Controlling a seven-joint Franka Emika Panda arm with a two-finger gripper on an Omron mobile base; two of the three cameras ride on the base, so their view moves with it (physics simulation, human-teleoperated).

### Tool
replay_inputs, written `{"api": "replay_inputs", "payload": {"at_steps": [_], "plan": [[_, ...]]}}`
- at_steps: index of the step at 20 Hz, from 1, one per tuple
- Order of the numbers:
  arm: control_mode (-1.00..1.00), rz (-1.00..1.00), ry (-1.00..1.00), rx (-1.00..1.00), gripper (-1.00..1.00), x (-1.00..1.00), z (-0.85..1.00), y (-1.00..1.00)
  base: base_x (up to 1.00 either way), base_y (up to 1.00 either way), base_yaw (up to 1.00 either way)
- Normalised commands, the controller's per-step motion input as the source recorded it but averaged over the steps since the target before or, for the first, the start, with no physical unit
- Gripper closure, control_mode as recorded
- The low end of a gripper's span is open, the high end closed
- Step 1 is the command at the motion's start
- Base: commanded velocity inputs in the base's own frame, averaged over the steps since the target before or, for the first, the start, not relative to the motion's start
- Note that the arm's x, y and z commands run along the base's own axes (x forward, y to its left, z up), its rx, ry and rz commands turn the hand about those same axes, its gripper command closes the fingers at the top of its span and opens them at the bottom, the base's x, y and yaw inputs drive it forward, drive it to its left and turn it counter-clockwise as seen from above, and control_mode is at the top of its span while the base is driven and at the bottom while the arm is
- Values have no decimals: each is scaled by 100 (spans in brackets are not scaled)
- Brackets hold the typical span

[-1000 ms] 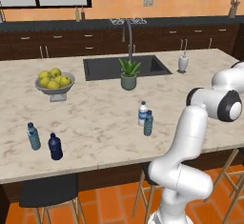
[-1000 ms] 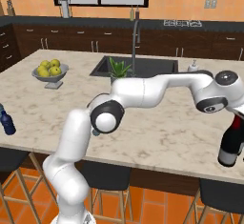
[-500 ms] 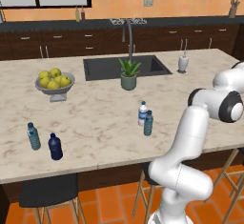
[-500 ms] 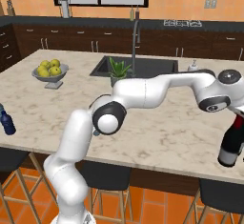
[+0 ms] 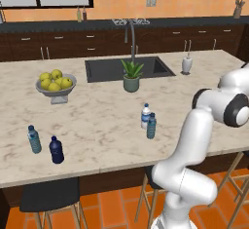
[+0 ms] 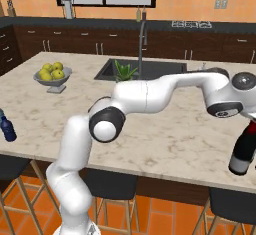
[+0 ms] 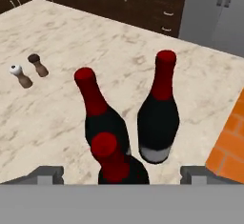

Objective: Move the plastic bottles in the middle to the plastics group, and the glass bottles in the middle to the glass group.

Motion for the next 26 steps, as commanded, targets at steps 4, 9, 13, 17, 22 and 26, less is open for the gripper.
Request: {"api": "replay_inputs", "payload": {"at_steps": [4, 9, 13, 17, 22, 26], "plan": [[-100, 1, -7, -4, -100, -88, 0, 91, 0, 0, 0], [-100, 11, 0, -2, -100, -37, 0, 100, 0, 0, 0], [-100, 16, 14, 0, -100, -3, 0, 100, 0, 0, 0], [-100, 13, 12, 0, -100, 4, 0, 100, 0, 0, 0], [-100, 14, 13, 0, -100, 6, 0, 100, 0, 0, 0], [-100, 21, 11, 0, -100, 0, 1, 100, 0, 0, 0]]}}
